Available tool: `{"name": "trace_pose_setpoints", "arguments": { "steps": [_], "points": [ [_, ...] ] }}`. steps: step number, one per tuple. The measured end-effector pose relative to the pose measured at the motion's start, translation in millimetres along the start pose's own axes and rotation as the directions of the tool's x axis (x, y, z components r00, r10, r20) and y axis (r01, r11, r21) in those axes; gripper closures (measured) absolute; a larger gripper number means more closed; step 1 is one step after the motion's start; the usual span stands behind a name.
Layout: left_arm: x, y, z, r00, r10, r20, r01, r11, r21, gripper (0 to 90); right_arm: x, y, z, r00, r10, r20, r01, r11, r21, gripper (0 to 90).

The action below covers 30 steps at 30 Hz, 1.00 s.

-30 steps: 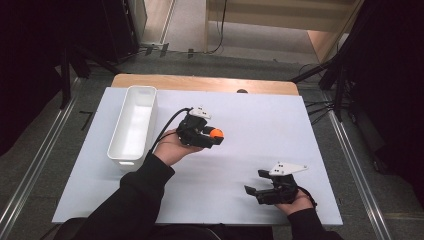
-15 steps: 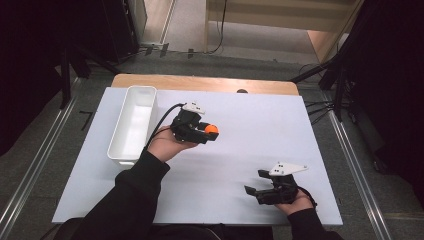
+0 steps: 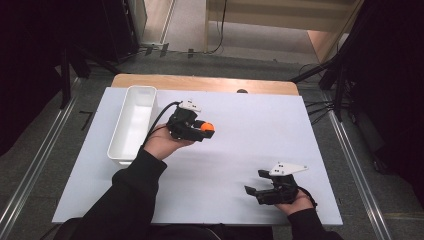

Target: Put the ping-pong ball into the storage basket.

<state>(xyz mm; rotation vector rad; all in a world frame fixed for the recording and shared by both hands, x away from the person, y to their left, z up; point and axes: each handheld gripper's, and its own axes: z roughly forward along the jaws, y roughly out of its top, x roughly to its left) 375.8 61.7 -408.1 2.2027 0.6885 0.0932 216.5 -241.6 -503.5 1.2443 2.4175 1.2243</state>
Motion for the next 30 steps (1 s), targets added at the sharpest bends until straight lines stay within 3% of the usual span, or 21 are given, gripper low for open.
{"name": "trace_pose_setpoints", "arguments": {
  "steps": [30],
  "points": [
    [22.0,-3.4,-18.7,0.9978,-0.029,-0.060,0.029,0.9996,-0.001,50.8,0.3,0.3,0.3,1.0000,0.000,-0.002,0.000,1.000,-0.002,17.9]
  ]
}}
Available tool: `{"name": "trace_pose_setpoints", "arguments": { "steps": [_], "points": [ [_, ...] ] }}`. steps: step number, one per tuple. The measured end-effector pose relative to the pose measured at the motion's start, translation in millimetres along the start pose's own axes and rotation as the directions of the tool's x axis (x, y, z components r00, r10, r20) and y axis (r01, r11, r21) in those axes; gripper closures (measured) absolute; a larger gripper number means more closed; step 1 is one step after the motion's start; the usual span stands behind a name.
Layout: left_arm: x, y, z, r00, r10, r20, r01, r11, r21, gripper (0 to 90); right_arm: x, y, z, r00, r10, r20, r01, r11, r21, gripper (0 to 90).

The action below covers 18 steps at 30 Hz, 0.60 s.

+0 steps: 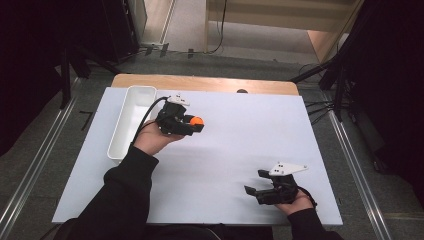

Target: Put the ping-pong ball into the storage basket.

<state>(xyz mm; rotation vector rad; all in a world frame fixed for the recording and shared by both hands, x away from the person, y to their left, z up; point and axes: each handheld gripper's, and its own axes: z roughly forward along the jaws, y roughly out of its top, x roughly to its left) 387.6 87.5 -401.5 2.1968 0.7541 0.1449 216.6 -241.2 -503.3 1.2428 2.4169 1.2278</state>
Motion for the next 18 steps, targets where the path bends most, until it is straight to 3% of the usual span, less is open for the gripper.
{"name": "trace_pose_setpoints", "arguments": {
  "steps": [18],
  "points": [
    [14.4,-3.8,-7.6,0.9986,-0.033,-0.041,0.033,0.9995,-0.001,50.8,0.2,0.2,0.0,1.0000,0.001,-0.002,-0.002,1.000,-0.001,18.0]
  ]
}}
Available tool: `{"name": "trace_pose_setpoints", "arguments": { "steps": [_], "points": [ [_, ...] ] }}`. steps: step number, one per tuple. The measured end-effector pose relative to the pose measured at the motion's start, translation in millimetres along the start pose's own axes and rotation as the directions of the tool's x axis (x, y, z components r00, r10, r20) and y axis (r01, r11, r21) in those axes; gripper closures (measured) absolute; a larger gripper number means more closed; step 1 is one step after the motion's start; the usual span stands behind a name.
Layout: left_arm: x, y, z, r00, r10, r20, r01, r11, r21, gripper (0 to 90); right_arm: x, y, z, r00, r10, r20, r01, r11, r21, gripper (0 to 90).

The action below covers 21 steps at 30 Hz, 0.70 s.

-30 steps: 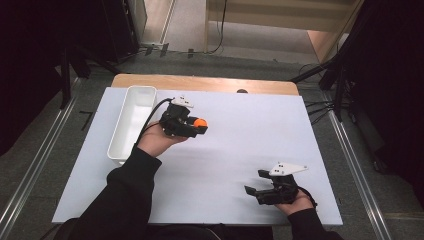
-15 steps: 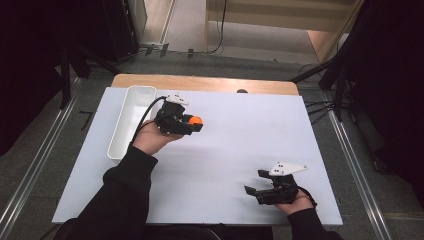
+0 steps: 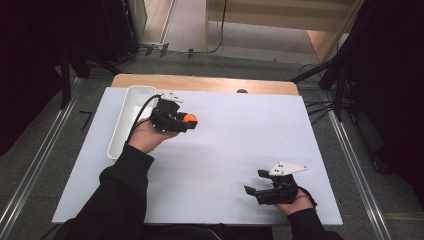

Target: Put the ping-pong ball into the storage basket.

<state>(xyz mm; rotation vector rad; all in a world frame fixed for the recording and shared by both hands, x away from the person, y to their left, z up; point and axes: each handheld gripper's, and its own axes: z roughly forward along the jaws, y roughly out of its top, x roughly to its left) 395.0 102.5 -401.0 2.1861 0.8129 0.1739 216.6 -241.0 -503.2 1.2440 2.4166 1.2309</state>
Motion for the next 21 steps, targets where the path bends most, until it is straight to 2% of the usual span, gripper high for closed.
{"name": "trace_pose_setpoints", "arguments": {
  "steps": [11,21],
  "points": [
    [5.9,-0.7,-4.4,0.9999,-0.011,-0.005,0.011,0.9999,-0.007,50.8,-0.3,0.0,0.4,1.0000,-0.005,0.002,0.005,1.000,-0.001,18.0],
    [12.2,-2.4,-6.9,0.9994,-0.016,-0.032,0.016,0.9999,0.001,50.8,-0.1,0.0,0.3,1.0000,-0.004,0.001,0.004,1.000,-0.001,18.0]
  ]
}}
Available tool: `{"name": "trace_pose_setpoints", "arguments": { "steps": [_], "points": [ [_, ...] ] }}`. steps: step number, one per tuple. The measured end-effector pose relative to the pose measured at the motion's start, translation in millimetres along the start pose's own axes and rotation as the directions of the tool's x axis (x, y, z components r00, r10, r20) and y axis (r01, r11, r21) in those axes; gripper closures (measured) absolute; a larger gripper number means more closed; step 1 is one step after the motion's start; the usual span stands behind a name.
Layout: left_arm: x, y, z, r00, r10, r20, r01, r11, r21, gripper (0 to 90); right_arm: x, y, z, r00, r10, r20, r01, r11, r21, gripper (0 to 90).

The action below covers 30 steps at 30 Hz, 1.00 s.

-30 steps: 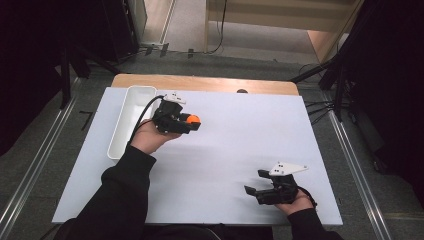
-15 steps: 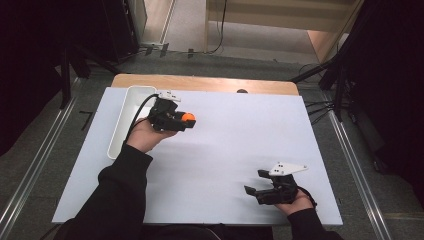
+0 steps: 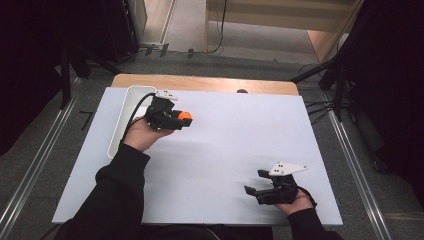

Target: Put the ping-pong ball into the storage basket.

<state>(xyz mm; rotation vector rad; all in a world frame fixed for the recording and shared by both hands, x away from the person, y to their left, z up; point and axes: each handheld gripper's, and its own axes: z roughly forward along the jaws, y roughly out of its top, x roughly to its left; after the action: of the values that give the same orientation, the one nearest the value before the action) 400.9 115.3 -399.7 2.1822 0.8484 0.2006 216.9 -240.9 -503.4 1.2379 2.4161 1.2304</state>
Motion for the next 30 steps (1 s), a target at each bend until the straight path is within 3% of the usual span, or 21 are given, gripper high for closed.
{"name": "trace_pose_setpoints", "arguments": {
  "steps": [9,15,25,30],
  "points": [
    [8.8,-1.8,-5.6,0.9993,-0.010,-0.037,0.010,0.9999,-0.002,50.8,0.3,0.1,0.1,1.0000,0.000,-0.001,0.000,1.000,0.002,18.0],
    [15.4,-2.7,-10.9,0.9994,-0.033,-0.008,0.033,0.9993,-0.020,50.8,0.4,0.1,0.2,1.0000,0.000,-0.002,0.000,1.000,0.002,18.0],
    [24.5,-4.4,-19.2,0.9972,-0.050,-0.056,0.049,0.9986,-0.021,50.7,0.3,0.2,0.4,1.0000,-0.003,0.000,0.003,1.000,0.003,18.0],
    [28.4,-5.6,-21.6,0.9960,-0.068,-0.059,0.066,0.9974,-0.030,50.7,0.6,0.3,0.5,1.0000,-0.002,-0.002,0.002,1.000,0.005,18.0]
  ]
}}
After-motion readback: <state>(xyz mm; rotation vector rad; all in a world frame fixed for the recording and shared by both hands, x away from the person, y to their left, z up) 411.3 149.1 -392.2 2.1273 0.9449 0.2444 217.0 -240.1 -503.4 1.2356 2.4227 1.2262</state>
